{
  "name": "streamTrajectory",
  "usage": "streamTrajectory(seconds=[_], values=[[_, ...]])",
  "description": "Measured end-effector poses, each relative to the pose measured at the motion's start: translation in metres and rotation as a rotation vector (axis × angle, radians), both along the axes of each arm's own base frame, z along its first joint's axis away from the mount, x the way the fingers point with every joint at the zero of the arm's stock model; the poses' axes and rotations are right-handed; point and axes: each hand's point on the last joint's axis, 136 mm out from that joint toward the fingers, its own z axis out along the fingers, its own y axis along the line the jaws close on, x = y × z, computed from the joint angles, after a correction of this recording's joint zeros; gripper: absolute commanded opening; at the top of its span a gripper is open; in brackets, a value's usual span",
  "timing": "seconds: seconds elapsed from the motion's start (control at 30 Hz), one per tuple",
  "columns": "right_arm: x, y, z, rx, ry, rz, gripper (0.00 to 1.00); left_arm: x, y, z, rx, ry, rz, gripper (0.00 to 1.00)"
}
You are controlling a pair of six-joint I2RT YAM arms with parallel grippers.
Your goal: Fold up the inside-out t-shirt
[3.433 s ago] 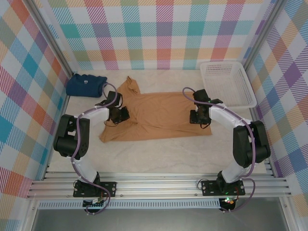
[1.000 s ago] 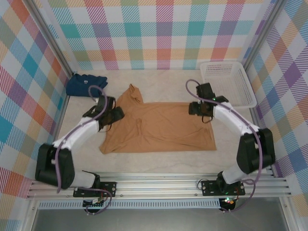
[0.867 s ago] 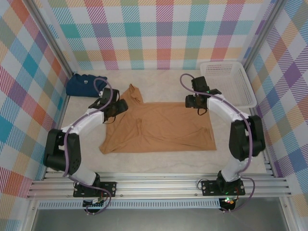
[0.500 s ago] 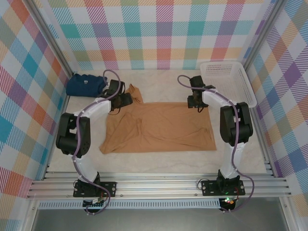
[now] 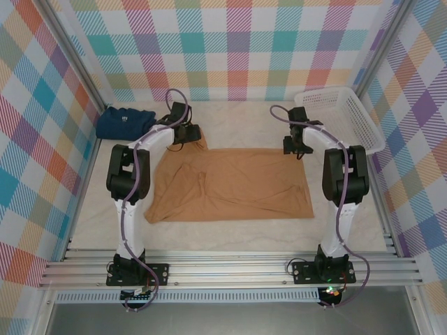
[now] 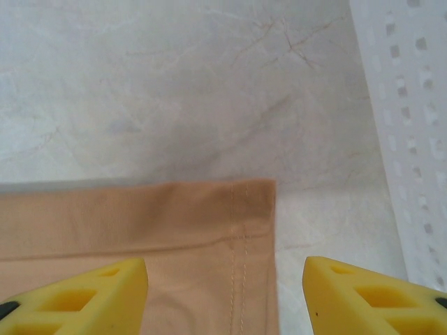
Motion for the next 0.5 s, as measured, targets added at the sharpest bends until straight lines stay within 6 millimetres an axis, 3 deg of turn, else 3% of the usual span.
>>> streamTrajectory(seconds=[0.33, 0.5], values=[[0.014, 0.0, -0.026, -0.003, 0.068, -0.037, 0.59, -0.003, 0.001, -0.002, 0.007, 0.02, -0.003, 0.68], [0.018, -0.003, -0.026, 0.005, 0.089, -0.048, 0.57, -0.003, 0.001, -0.002, 0.009, 0.02, -0.004, 0.68]])
